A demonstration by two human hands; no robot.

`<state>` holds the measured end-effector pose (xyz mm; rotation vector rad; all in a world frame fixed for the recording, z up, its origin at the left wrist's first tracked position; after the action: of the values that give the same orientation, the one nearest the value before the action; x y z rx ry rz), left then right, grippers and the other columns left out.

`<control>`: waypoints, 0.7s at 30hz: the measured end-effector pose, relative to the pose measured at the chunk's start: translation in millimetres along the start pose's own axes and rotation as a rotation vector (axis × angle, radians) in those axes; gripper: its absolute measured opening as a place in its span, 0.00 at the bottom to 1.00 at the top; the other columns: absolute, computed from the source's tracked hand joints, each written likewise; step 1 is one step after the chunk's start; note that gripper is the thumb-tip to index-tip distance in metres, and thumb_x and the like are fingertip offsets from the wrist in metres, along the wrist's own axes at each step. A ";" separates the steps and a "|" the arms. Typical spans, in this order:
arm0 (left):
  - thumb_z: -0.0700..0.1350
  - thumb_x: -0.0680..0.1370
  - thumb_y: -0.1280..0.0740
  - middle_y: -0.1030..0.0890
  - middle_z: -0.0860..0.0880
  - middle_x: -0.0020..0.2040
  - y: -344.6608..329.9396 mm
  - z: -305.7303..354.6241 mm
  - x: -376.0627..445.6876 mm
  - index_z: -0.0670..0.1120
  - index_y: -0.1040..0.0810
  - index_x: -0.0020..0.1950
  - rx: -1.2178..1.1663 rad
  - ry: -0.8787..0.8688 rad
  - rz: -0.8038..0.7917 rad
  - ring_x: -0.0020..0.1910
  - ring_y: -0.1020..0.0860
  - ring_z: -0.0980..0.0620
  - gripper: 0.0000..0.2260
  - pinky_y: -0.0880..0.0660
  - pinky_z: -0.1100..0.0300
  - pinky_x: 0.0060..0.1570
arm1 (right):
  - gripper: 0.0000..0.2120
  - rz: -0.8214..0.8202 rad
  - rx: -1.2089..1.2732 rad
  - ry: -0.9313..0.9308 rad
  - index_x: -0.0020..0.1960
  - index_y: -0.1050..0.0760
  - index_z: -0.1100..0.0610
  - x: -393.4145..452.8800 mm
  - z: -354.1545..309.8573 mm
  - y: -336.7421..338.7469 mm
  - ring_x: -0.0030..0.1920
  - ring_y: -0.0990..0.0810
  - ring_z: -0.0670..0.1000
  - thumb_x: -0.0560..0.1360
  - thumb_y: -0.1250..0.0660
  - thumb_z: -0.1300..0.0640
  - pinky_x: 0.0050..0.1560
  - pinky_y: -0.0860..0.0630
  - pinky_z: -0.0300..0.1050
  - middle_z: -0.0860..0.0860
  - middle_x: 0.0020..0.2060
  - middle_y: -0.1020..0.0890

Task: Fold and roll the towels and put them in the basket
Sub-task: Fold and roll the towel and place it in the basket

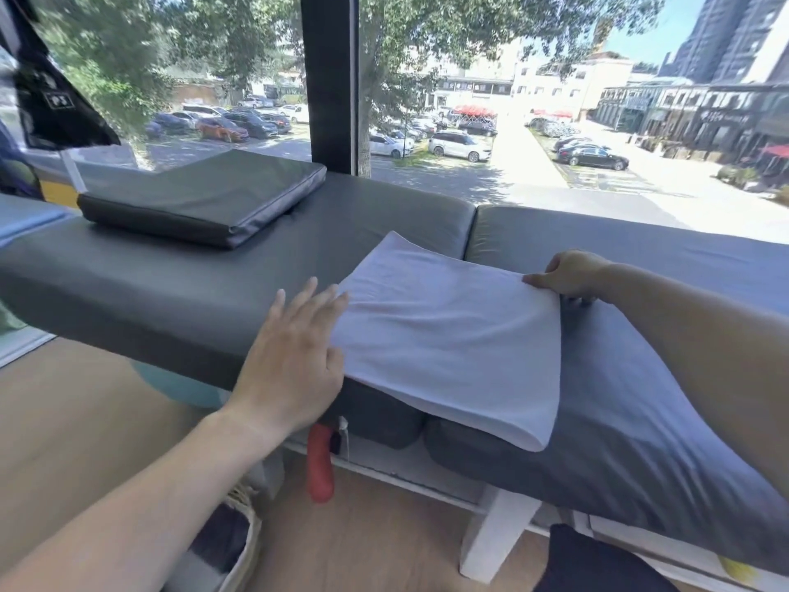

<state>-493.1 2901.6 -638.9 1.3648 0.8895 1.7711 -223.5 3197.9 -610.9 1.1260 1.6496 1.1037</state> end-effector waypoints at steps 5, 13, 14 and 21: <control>0.64 0.77 0.38 0.34 0.57 0.78 -12.6 119.5 -19.3 0.55 0.34 0.78 -0.278 -0.428 -0.152 0.80 0.44 0.57 0.31 0.52 0.54 0.80 | 0.18 0.004 0.150 -0.016 0.54 0.19 0.61 -1.3 4.8 1.8 0.33 0.26 0.57 0.76 0.28 0.46 0.33 0.29 0.44 0.59 0.38 0.22; 0.60 0.80 0.42 0.27 0.50 0.74 -65.8 173.7 -32.9 0.49 0.27 0.74 -0.111 -0.349 -0.098 0.76 0.32 0.48 0.26 0.37 0.41 0.74 | 0.21 -0.082 0.384 -0.213 0.46 0.27 0.60 -8.5 18.0 -4.8 0.36 0.28 0.55 0.71 0.23 0.45 0.34 0.30 0.41 0.57 0.41 0.25; 0.57 0.81 0.43 0.24 0.51 0.72 -64.8 173.3 -33.6 0.50 0.25 0.71 -0.140 -0.352 -0.058 0.74 0.30 0.49 0.22 0.35 0.42 0.73 | 0.22 -0.105 0.402 -0.224 0.47 0.27 0.60 -9.0 19.2 -6.9 0.38 0.27 0.54 0.71 0.23 0.44 0.35 0.29 0.41 0.56 0.42 0.24; 0.53 0.83 0.44 0.17 0.58 0.57 -23.4 173.8 -29.1 0.53 0.18 0.63 -0.584 -0.108 0.015 0.59 0.23 0.56 0.17 0.26 0.58 0.58 | 0.08 -0.085 0.748 -0.223 0.41 0.27 0.56 -13.5 30.8 8.3 0.25 0.31 0.47 0.74 0.28 0.60 0.25 0.31 0.36 0.52 0.32 0.28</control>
<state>-315.4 2904.7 -637.8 1.0644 0.2629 1.7600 -189.3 3193.0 -609.1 1.5488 1.9552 0.2663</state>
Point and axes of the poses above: each hand's wrist, its own x-axis towards the middle knuckle, its own y-axis out of the back of the hand, z = x × y, the point moved 7 cm from there along x, towards the middle knuckle
